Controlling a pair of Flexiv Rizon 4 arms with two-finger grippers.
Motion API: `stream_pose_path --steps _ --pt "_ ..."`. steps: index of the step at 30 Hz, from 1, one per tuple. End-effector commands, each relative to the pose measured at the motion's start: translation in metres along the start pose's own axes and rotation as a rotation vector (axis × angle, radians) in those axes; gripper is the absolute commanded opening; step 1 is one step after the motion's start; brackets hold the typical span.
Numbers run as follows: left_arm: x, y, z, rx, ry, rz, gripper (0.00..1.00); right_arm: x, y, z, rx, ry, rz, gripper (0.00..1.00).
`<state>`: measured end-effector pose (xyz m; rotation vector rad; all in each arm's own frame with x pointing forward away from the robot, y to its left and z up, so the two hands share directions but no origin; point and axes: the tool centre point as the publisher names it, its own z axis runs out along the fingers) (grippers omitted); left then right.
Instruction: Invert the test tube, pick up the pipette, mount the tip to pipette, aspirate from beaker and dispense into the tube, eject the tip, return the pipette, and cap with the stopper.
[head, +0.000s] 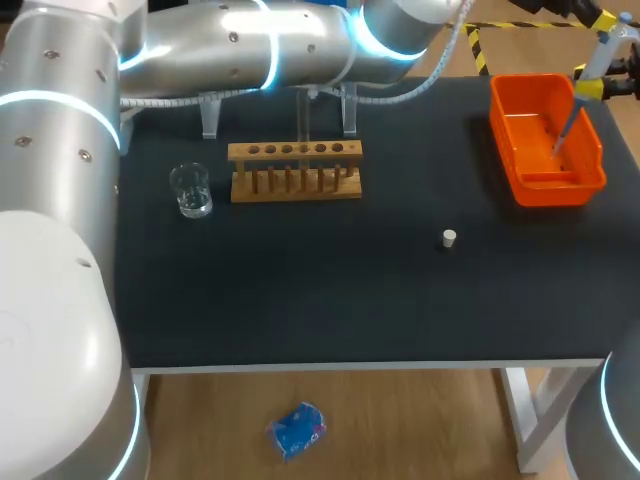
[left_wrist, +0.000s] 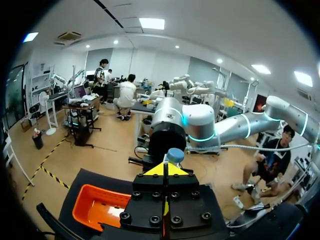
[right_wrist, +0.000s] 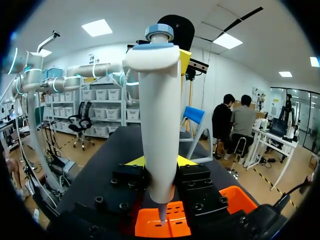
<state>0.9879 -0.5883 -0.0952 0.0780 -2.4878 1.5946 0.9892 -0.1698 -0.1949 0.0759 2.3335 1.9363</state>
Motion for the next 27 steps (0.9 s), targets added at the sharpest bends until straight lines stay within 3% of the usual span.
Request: stream_pose_path --steps 1,20,27 --pt "-0.001 0.014 0.011 0.006 0.004 -0.002 0.00 -0.002 0.012 -0.001 0.003 0.001 0.000 0.00" --pt "-0.001 0.019 0.012 0.005 0.006 -0.005 0.00 -0.002 0.012 -0.001 0.003 0.001 0.000 0.00" --pt "0.000 0.006 0.005 -0.003 -0.015 0.025 0.00 -0.002 0.012 -0.001 0.003 0.001 0.000 0.00"
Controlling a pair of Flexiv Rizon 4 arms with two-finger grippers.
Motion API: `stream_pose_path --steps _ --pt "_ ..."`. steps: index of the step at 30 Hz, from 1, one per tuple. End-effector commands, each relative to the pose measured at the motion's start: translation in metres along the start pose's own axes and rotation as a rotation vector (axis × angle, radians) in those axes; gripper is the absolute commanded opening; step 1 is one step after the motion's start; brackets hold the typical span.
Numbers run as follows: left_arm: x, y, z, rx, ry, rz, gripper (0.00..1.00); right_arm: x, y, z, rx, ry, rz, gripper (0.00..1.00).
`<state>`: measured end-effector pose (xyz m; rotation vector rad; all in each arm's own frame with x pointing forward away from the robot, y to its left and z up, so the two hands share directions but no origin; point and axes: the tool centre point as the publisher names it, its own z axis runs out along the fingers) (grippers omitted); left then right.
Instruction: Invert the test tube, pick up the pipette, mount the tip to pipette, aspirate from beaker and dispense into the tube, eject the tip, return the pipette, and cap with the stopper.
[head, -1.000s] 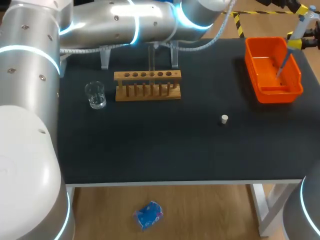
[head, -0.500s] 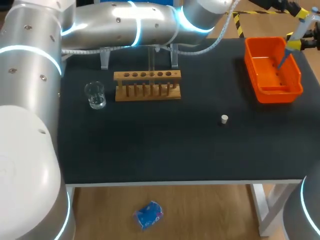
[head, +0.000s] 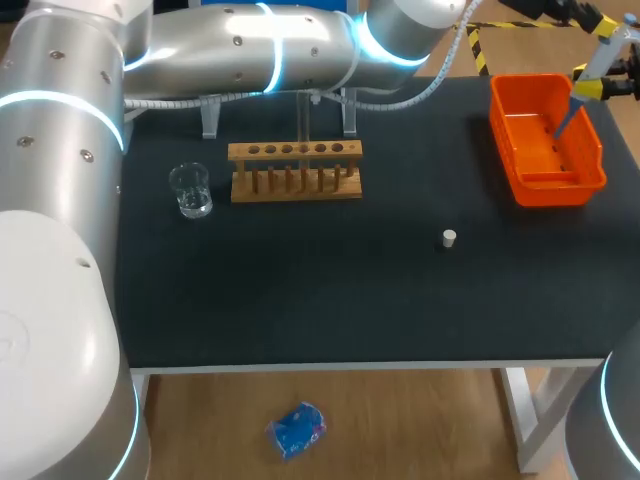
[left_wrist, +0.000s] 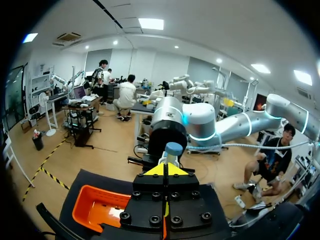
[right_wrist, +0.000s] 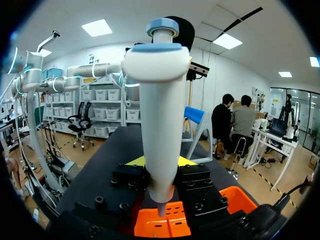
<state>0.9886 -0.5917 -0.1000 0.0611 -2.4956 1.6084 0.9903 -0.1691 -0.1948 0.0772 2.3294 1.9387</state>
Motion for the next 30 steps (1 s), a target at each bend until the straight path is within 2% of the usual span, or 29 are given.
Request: stream_pose_path --steps 1,14,16,17,18,30 --pt "0.002 0.000 -0.002 -0.010 -0.014 0.017 0.00 -0.001 0.012 -0.002 0.006 0.002 0.000 0.00" --pt "0.006 -0.025 -0.014 -0.055 -0.039 0.066 0.01 -0.001 0.012 -0.002 0.006 0.002 0.000 0.00" --pt "0.006 -0.028 -0.016 -0.062 -0.042 0.071 0.48 -0.001 0.012 -0.002 0.006 0.002 0.000 0.00" --pt "0.006 -0.029 -0.017 -0.067 -0.043 0.073 0.81 -0.001 0.012 -0.002 0.006 0.002 0.000 0.00" --pt "0.006 -0.030 -0.018 -0.070 -0.045 0.074 1.00 -0.001 0.012 -0.002 0.006 0.002 0.000 0.00" --pt "0.018 -0.031 -0.038 -0.181 -0.082 0.053 1.00 -0.001 0.012 -0.002 0.006 0.002 0.000 0.00"
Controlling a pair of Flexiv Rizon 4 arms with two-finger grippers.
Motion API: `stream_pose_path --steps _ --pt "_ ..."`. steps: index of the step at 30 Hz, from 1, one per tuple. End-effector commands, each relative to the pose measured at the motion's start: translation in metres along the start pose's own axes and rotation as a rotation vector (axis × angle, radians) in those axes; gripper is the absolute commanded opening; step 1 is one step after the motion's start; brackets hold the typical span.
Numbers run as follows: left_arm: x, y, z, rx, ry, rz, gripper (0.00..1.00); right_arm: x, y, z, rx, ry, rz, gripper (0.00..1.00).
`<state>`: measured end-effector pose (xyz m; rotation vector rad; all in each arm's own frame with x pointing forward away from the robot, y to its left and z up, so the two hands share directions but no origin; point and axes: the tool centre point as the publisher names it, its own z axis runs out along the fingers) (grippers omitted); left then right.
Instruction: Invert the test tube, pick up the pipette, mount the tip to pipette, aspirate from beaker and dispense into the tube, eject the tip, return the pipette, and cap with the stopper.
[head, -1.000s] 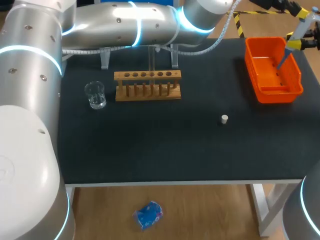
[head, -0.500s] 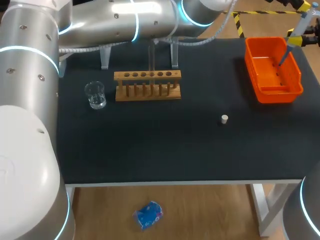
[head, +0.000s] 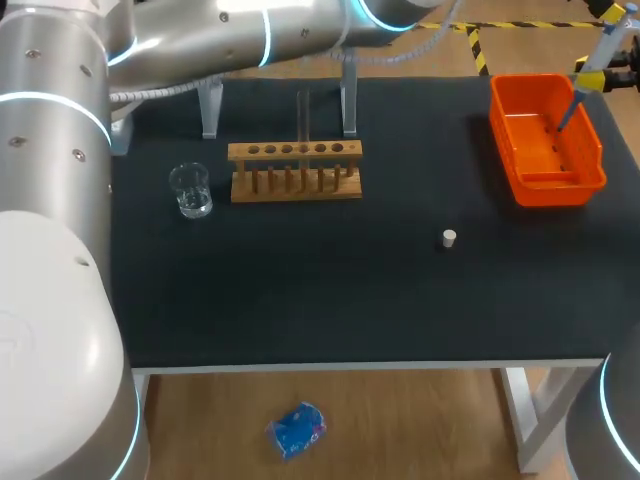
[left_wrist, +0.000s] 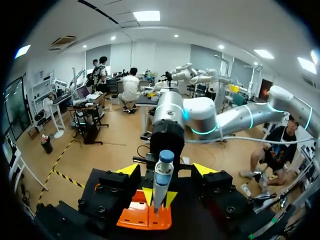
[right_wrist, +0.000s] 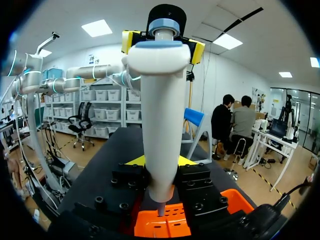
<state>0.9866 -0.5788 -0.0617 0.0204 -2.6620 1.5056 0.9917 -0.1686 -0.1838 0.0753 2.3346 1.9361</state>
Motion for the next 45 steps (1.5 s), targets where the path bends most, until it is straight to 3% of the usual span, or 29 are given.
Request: stream_pose_path --steps 1,19,24,39,45 --pt "0.010 0.000 -0.013 -0.070 -0.014 -0.013 1.00 0.001 0.001 0.000 0.003 0.000 0.000 0.00" --pt "0.052 0.020 -0.039 -0.097 -0.064 -0.037 1.00 0.001 0.001 0.000 0.003 0.000 0.000 0.00" --pt "0.071 0.028 -0.042 -0.061 -0.078 -0.022 1.00 0.001 0.001 0.000 0.003 0.000 0.000 0.00" --pt "0.132 0.097 -0.051 0.086 -0.159 -0.009 1.00 0.001 0.001 0.000 0.003 0.000 0.000 0.00" --pt "0.147 0.124 -0.052 0.134 -0.134 0.006 1.00 0.001 0.001 0.000 0.003 0.000 0.000 0.00"
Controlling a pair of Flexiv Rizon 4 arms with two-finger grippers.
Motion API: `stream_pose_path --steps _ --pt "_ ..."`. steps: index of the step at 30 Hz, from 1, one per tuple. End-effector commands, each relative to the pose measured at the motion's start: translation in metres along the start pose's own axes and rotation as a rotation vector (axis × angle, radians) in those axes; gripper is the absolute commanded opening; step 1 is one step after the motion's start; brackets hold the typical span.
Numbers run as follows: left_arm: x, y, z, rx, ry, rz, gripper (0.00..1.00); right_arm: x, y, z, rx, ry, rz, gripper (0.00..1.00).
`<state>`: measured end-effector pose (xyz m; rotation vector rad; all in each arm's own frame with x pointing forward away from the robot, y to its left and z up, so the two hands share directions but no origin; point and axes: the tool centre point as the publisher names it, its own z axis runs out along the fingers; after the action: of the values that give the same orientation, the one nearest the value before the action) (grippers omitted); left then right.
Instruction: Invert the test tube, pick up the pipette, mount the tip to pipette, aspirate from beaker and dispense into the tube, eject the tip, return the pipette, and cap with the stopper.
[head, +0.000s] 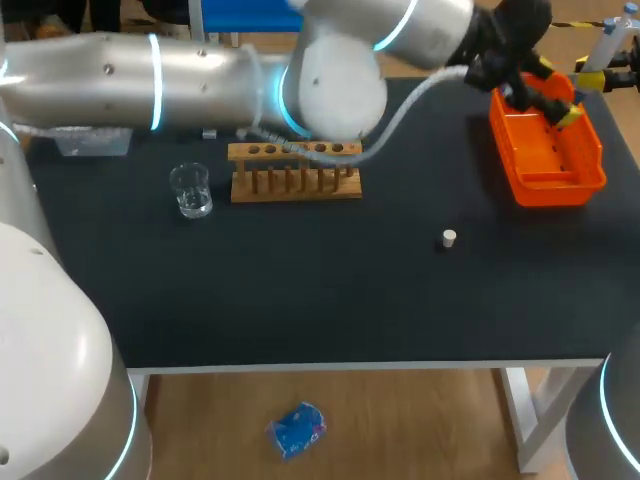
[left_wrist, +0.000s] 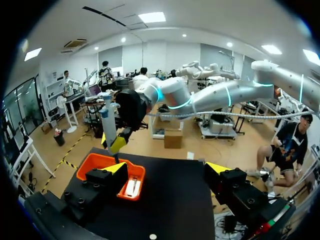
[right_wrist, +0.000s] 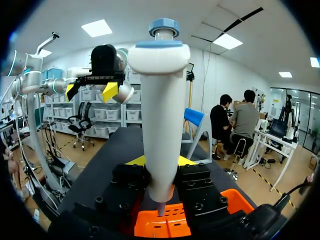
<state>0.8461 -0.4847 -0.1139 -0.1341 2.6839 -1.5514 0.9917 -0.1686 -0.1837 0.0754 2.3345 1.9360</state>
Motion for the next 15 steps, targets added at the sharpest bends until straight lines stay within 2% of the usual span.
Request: stream_pose_path --steps 1,9,11,15 --pt "0.008 0.027 -0.010 0.130 0.015 0.011 1.00 0.001 0.001 0.000 0.003 0.000 0.000 0.00" --pt "-0.003 0.074 -0.016 0.170 0.040 -0.012 1.00 0.001 0.001 0.000 0.003 0.000 0.000 0.00" --pt "-0.009 0.085 -0.018 0.199 0.036 -0.025 1.00 0.001 0.001 0.000 0.003 0.000 0.000 0.00" --pt "-0.022 0.102 -0.025 0.261 0.029 0.009 1.00 0.001 0.001 0.000 0.003 0.000 0.000 0.00"
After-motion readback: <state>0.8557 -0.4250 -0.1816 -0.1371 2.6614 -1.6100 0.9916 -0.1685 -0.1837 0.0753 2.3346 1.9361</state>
